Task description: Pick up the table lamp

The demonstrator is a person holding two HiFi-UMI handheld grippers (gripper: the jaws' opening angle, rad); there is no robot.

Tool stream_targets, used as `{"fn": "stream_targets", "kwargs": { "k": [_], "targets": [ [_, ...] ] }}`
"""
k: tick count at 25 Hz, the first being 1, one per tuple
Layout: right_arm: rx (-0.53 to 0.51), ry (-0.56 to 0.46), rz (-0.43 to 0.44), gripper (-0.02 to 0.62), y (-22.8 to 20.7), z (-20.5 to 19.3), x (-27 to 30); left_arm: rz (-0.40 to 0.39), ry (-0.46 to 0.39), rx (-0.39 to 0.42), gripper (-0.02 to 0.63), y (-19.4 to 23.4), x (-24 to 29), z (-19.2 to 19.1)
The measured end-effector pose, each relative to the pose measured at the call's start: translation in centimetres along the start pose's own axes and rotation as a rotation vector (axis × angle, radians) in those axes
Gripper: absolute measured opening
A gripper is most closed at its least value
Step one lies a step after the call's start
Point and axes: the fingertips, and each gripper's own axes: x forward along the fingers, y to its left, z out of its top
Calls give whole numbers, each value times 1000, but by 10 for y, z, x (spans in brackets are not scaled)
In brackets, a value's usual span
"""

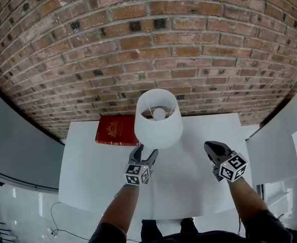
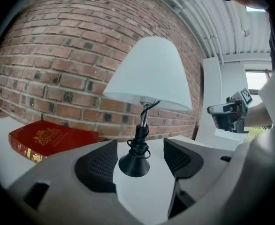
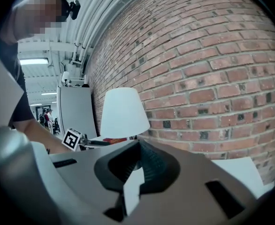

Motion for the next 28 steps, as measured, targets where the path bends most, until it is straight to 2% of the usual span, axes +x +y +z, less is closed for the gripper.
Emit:
{"fn": "stream_targets", "kwargs": {
  "k": [4,9,12,17,20,22,23,28],
  "targets": [
    [6,-9,-11,-6,-10,-28,5,12,-25,-11,282,9,30,-11],
    [52,-15,-25,-6,-17,-63,2,11,-23,47,288,9,62,-27],
    [66,3,-24,-6,-13,-81,-2,6,2,113,291,8,81,-34],
    [65,35,-33,-6,-9,-93,-19,16,4,157,293,8,110,-21],
    [66,56,-45,-6,-6,-96,-31,4,33,204,288,5,129,-17],
    [58,71,-51,-6,-4,-96,-40,-23,47,216,190,-1,137,-15],
    [53,76,-53,-6,-3,-94,-44,-36,49,206,169,-4,138,-14],
    [34,85,-56,-6,2,-80,-59,-94,61,187,164,-23,123,-8]
  ]
}}
